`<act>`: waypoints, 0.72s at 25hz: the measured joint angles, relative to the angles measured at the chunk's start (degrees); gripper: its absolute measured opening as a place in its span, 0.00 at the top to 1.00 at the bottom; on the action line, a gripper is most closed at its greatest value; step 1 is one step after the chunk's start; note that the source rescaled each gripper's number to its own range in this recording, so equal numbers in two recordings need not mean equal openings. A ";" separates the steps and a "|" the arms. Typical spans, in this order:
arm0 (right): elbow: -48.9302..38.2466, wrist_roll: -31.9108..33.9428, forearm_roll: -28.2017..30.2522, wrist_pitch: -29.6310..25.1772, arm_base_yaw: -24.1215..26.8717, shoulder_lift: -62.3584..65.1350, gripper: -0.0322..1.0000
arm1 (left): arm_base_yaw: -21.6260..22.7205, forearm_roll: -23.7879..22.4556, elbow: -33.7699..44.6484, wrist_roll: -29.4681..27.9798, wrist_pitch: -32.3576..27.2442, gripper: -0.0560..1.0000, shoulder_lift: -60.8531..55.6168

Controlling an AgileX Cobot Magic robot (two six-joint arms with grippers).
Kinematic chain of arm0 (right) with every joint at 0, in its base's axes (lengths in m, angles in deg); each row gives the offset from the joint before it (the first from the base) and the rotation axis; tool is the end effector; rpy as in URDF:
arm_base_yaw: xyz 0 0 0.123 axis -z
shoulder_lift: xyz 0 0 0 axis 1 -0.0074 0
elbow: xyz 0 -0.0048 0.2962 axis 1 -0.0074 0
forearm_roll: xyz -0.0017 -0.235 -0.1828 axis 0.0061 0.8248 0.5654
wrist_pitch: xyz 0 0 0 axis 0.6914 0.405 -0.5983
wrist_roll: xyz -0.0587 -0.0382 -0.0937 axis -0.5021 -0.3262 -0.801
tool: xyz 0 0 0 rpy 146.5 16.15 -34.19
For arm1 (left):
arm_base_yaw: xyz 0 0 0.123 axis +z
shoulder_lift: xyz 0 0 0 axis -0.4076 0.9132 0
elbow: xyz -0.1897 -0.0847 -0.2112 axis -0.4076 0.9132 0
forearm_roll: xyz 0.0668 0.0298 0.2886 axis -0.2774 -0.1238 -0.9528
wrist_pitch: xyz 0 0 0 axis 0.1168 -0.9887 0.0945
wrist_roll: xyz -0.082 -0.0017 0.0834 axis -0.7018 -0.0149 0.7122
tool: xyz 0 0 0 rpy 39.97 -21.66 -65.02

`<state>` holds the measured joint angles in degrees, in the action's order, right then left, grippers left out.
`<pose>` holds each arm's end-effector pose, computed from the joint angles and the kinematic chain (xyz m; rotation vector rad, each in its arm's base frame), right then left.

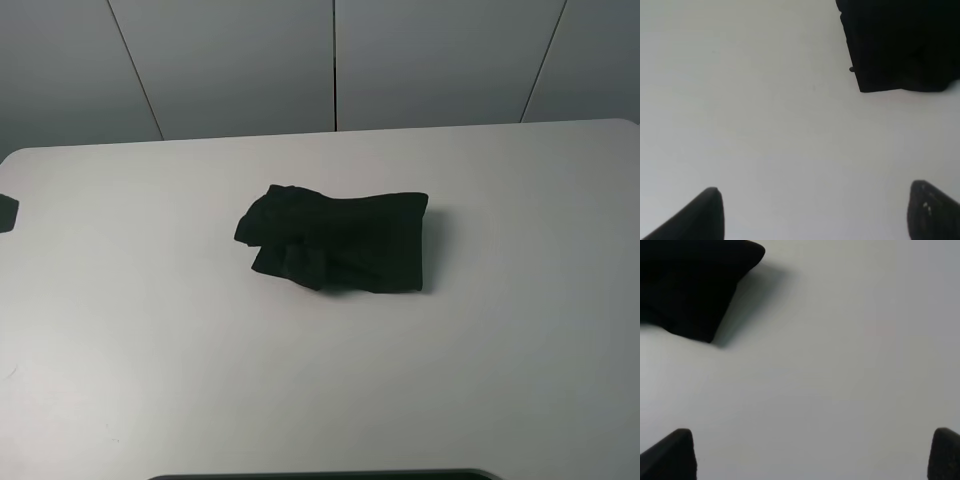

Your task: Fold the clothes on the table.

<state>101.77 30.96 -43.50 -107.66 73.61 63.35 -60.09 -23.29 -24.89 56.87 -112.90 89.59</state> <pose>0.0885 0.0195 0.2859 -0.3065 2.3286 0.0805 0.1369 -0.0894 0.3053 0.5769 2.2815 -0.2799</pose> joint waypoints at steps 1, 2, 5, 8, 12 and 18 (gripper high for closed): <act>-0.45 -0.18 -0.74 -0.11 0.00 1.77 0.00 | 0.00 0.00 1.24 -0.46 -0.30 0.03 -2.48; -0.75 -0.18 -1.47 -0.11 0.00 3.69 0.00 | 0.00 0.00 2.10 -0.72 -0.63 0.03 -5.30; -2.10 -0.18 -2.15 -0.11 0.00 7.91 0.00 | 0.00 0.00 4.46 -1.09 -1.25 0.03 -12.52; -2.43 -0.18 -2.26 -0.25 0.00 11.08 0.00 | 0.00 0.00 7.38 -1.20 -2.71 0.03 -18.28; -2.43 -0.18 -3.00 0.14 0.00 13.17 0.00 | 0.00 -0.09 8.54 -1.30 -3.21 0.03 -24.03; -2.92 -2.19 -6.80 1.12 0.00 13.64 0.00 | 0.00 0.11 8.76 1.43 -2.15 0.03 -30.98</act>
<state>98.85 28.77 -50.30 -106.54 73.61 76.98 -60.09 -23.18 -16.13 58.30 -115.05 58.61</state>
